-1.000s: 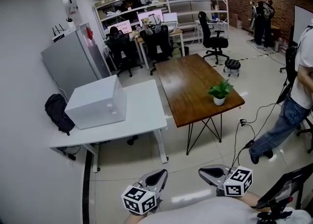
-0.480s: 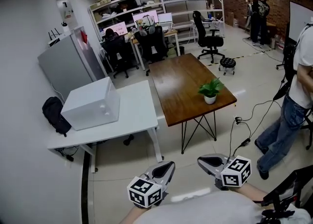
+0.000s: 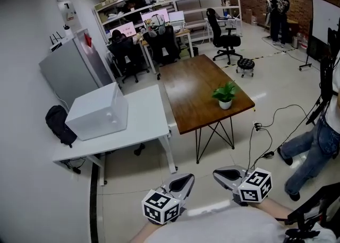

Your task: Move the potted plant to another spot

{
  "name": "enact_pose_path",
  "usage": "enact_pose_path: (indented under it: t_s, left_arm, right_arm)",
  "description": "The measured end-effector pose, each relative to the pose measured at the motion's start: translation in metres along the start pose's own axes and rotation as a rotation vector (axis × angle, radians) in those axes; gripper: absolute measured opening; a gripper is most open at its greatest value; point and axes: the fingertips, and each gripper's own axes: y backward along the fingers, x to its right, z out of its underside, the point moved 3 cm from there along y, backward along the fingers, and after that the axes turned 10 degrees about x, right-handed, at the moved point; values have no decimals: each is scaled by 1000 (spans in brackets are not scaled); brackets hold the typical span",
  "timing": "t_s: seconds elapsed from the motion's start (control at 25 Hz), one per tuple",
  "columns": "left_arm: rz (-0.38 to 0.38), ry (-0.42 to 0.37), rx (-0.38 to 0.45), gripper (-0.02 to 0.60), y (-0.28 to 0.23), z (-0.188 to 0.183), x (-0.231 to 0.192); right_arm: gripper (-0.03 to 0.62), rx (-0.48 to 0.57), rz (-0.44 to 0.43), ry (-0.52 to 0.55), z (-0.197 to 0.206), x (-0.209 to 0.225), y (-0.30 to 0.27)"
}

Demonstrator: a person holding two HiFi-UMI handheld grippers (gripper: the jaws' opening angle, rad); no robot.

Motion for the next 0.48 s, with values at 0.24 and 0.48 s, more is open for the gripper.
enact_pose_path:
  t_s: [0.24,0.48]
  left_arm:
    - [-13,3,-3,-3,6,1,7]
    - [-12,14,-19,-3,9,7,14]
  right_arm:
    - [3,-10,-19,-1,3,-9,3]
    - [3,-19,-16,-9,6,-12,7]
